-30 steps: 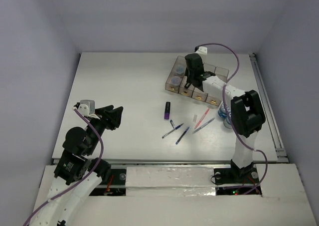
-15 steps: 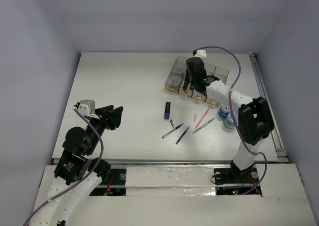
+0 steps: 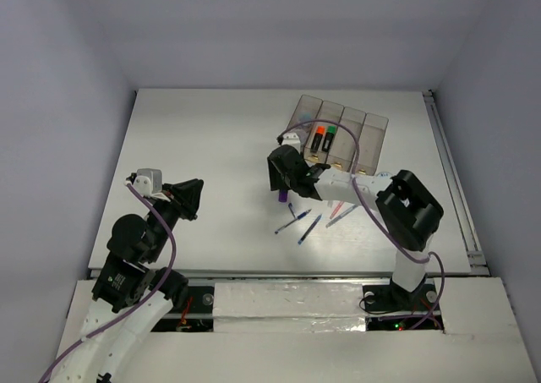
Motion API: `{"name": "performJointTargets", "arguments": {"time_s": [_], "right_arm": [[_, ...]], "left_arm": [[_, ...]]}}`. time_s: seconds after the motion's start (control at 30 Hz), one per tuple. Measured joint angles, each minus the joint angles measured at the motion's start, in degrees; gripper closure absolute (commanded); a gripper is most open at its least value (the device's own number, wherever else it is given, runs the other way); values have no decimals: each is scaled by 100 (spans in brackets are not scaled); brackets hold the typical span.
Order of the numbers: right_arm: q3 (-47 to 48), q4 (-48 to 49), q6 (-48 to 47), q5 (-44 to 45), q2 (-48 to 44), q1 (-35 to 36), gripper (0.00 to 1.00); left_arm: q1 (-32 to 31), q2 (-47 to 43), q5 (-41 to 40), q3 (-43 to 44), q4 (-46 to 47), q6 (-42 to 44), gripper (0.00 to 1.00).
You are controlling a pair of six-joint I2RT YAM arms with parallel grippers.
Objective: Sort the stationery into containers
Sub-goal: Pick up the pen from the center of the board, then place the pen in the storage box.
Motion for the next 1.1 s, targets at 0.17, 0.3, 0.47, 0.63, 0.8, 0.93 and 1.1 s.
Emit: {"name": "performJointTargets", "arguments": {"time_s": [0.17, 0.3, 0.47, 0.63, 0.8, 0.93, 1.1], "right_arm": [[50, -232, 170, -2, 365, -72, 43], [219, -354, 273, -2, 713, -76, 48], [374, -409, 378, 101, 844, -79, 82], [540, -439, 501, 129, 876, -81, 90], [1189, -514, 468, 343, 872, -162, 90], [1362, -420, 328, 393, 452, -551, 90], [1320, -343, 50, 459, -341, -1585, 90]], "left_arm": [[0, 0, 4, 0, 0, 0, 87], [0, 0, 13, 0, -2, 0, 87], [0, 0, 17, 0, -2, 0, 87], [0, 0, 20, 0, 0, 0, 87], [0, 0, 20, 0, -2, 0, 86], [0, -2, 20, 0, -2, 0, 86], [0, -11, 20, 0, 0, 0, 86]]}}
